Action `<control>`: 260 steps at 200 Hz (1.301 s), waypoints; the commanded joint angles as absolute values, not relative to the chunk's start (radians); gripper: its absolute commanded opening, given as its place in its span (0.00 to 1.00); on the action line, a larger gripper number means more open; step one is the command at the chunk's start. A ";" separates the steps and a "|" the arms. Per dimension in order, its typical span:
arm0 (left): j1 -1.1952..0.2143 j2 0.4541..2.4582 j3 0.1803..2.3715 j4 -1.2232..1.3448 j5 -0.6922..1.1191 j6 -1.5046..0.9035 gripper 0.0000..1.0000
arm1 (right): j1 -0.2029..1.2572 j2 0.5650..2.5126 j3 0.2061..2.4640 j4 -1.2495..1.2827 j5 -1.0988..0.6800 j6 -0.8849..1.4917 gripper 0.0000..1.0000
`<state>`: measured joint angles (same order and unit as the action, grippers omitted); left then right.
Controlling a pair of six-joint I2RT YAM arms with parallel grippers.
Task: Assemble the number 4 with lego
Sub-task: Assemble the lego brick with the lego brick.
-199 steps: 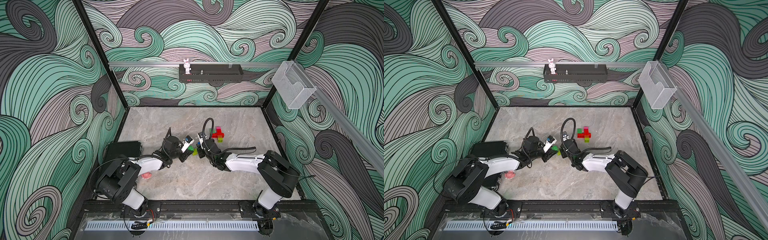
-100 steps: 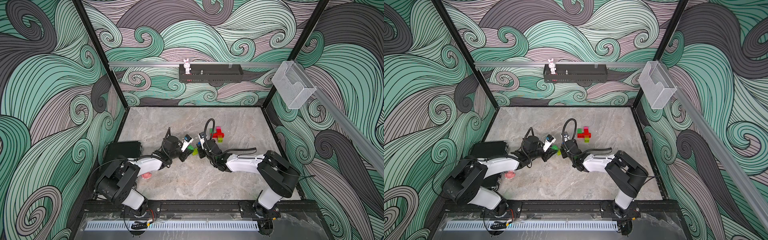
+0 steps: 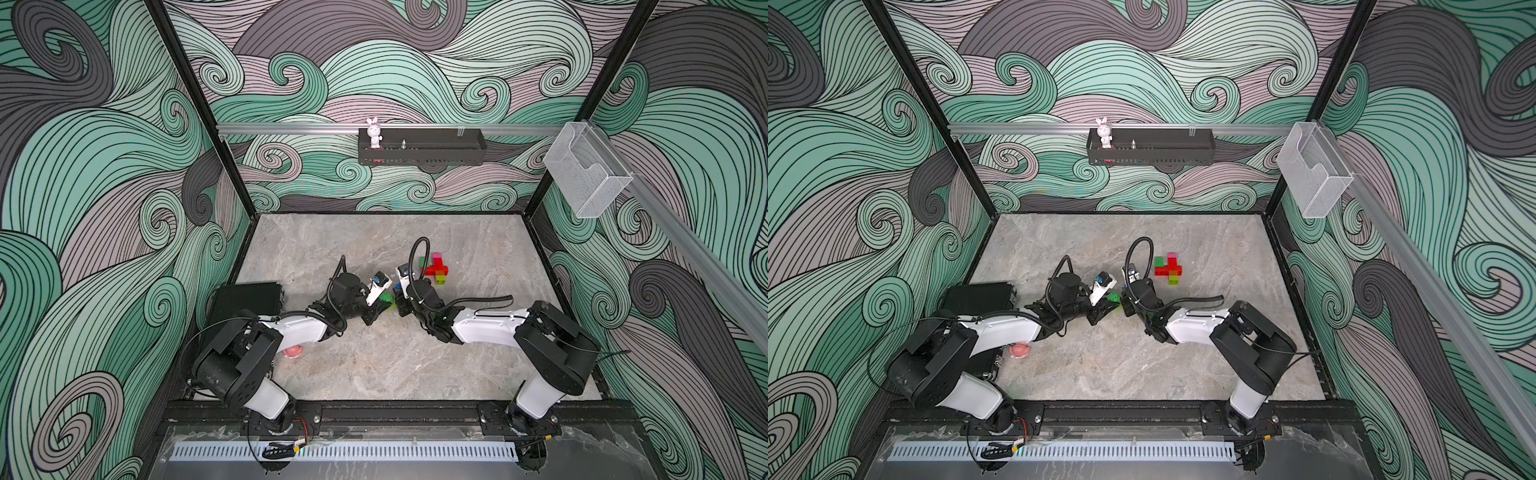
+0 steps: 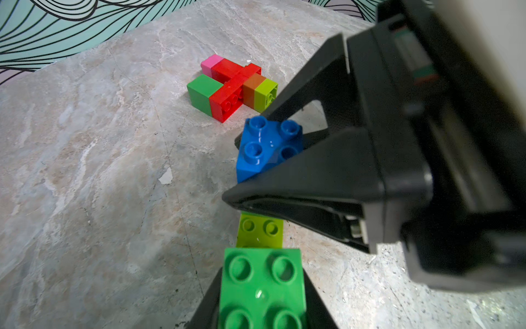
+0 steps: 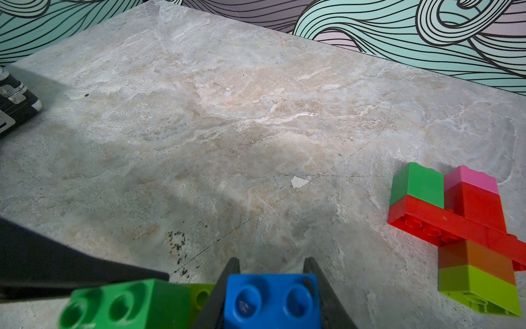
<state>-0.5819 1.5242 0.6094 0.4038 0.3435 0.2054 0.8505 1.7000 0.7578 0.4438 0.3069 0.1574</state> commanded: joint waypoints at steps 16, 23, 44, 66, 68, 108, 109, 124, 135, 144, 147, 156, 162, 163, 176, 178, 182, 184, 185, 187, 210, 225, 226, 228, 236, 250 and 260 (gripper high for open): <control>-0.595 1.576 0.657 0.427 0.321 0.242 0.00 | 0.857 1.806 0.676 0.114 0.205 0.155 0.00; -0.595 1.586 0.657 0.434 0.321 0.243 0.00 | 0.857 1.804 0.676 0.113 0.206 0.155 0.00; -0.595 1.607 0.646 0.450 0.315 0.264 0.00 | 0.857 1.802 0.674 0.114 0.207 0.155 0.00; -0.594 1.610 0.641 0.437 0.314 0.296 0.00 | 0.857 1.802 0.671 0.115 0.207 0.156 0.00; -0.594 1.609 0.639 0.434 0.314 0.298 0.00 | 0.857 1.802 0.670 0.115 0.208 0.156 0.00; -0.584 1.572 0.631 0.362 0.321 0.325 0.00 | 0.857 1.802 0.671 0.115 0.209 0.156 0.00; -0.584 1.572 0.631 0.362 0.319 0.325 0.00 | 0.857 1.802 0.670 0.115 0.208 0.156 0.00; -0.581 1.577 0.623 0.380 0.304 0.302 0.00 | 0.857 1.801 0.670 0.116 0.208 0.156 0.00; -0.575 1.586 0.615 0.403 0.303 0.280 0.00 | 0.857 1.801 0.671 0.115 0.208 0.156 0.00; -0.575 1.594 0.621 0.392 0.306 0.279 0.00 | 0.857 1.801 0.670 0.116 0.209 0.156 0.00; -0.575 1.597 0.625 0.385 0.306 0.279 0.00 | 0.857 1.801 0.670 0.116 0.209 0.156 0.00; -0.576 1.603 0.632 0.376 0.304 0.275 0.00 | 0.857 1.801 0.670 0.116 0.208 0.156 0.00; -0.574 1.604 0.634 0.379 0.301 0.271 0.00 | 0.857 1.802 0.670 0.117 0.207 0.156 0.00; -0.574 1.605 0.635 0.378 0.301 0.270 0.00 | 0.857 1.802 0.669 0.117 0.208 0.156 0.00; -0.574 1.606 0.636 0.378 0.304 0.263 0.00 | 0.858 1.800 0.669 0.117 0.210 0.156 0.00; -0.574 1.606 0.636 0.379 0.304 0.262 0.00 | 0.858 1.800 0.669 0.117 0.211 0.156 0.00; -0.574 1.606 0.634 0.378 0.304 0.262 0.00 | 0.857 1.800 0.669 0.117 0.211 0.156 0.00; -0.573 1.605 0.634 0.378 0.304 0.262 0.00 | 0.857 1.800 0.670 0.117 0.212 0.156 0.00; -0.572 1.605 0.634 0.377 0.304 0.262 0.00 | 0.857 1.801 0.670 0.117 0.212 0.156 0.00; -0.572 1.605 0.633 0.378 0.305 0.261 0.00 | 0.857 1.801 0.669 0.117 0.212 0.156 0.00; -0.567 1.609 0.622 0.384 0.305 0.255 0.00 | 0.857 1.800 0.669 0.117 0.213 0.158 0.00; -0.563 1.614 0.609 0.410 0.308 0.247 0.00 | 0.857 1.799 0.668 0.117 0.213 0.158 0.00; -0.563 1.614 0.609 0.410 0.308 0.246 0.00 | 0.857 1.798 0.668 0.117 0.214 0.158 0.00; -0.563 1.615 0.610 0.409 0.308 0.246 0.00 | 0.857 1.798 0.669 0.117 0.215 0.158 0.00; -0.561 1.619 0.612 0.406 0.310 0.248 0.00 | 0.857 1.798 0.667 0.117 0.215 0.158 0.00; -0.560 1.626 0.613 0.403 0.310 0.258 0.00 | 0.857 1.798 0.666 0.117 0.215 0.158 0.00; -0.554 1.630 0.613 0.409 0.315 0.258 0.00 | 0.856 1.796 0.666 0.117 0.216 0.158 0.00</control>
<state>-0.5762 1.5848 0.6273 0.4564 0.3386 0.2642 0.8501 1.7000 0.7528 0.4519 0.3069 0.1570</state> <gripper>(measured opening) 0.341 0.348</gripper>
